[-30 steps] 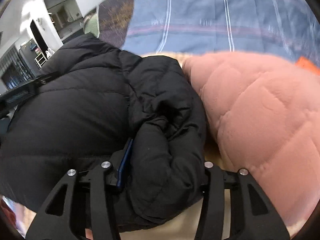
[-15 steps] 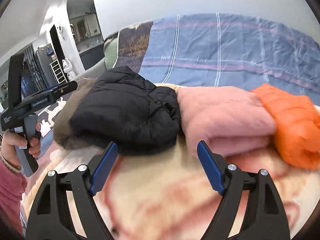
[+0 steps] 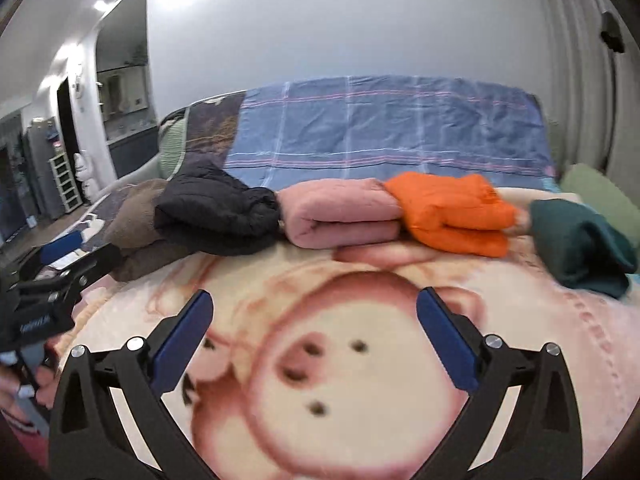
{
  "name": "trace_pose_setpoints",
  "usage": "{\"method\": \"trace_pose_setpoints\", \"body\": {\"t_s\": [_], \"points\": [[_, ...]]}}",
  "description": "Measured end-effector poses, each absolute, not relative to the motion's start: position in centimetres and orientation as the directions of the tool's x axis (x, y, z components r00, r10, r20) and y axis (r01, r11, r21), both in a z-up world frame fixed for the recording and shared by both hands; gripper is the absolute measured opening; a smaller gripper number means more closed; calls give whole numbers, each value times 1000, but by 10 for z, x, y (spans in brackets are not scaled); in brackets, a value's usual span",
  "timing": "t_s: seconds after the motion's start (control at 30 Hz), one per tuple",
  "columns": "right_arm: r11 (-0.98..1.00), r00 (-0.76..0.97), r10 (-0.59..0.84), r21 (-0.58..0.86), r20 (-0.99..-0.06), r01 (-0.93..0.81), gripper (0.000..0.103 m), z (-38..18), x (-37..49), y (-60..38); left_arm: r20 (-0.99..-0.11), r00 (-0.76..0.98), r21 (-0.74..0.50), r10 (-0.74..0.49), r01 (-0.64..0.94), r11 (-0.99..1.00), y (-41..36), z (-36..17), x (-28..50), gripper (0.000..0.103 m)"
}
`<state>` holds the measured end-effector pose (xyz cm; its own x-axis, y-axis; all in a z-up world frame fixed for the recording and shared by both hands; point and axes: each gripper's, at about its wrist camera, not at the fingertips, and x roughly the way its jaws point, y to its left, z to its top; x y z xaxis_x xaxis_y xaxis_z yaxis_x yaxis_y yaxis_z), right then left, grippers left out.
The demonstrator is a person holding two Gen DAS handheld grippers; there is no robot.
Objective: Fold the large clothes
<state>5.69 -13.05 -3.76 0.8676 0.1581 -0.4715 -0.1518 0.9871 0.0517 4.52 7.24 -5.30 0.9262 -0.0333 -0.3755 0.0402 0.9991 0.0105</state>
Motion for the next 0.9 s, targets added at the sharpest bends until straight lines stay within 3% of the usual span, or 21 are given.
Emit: {"method": "trace_pose_setpoints", "body": {"t_s": [0.37, 0.53, 0.9], "points": [[999, 887, 52, 20, -458, -48, 102, -39, 3, -159, -385, 923, 49, -27, 49, 998, 14, -53, -7, 101], [999, 887, 40, 20, -461, -35, 102, -43, -6, -170, -434, 900, 74, 44, -13, 997, 0, -60, -9, 101], [1000, 875, 14, 28, -483, -1, 102, -53, -11, -190, -448, 894, 102, 15, 35, 994, -28, -67, -13, 101]]}}
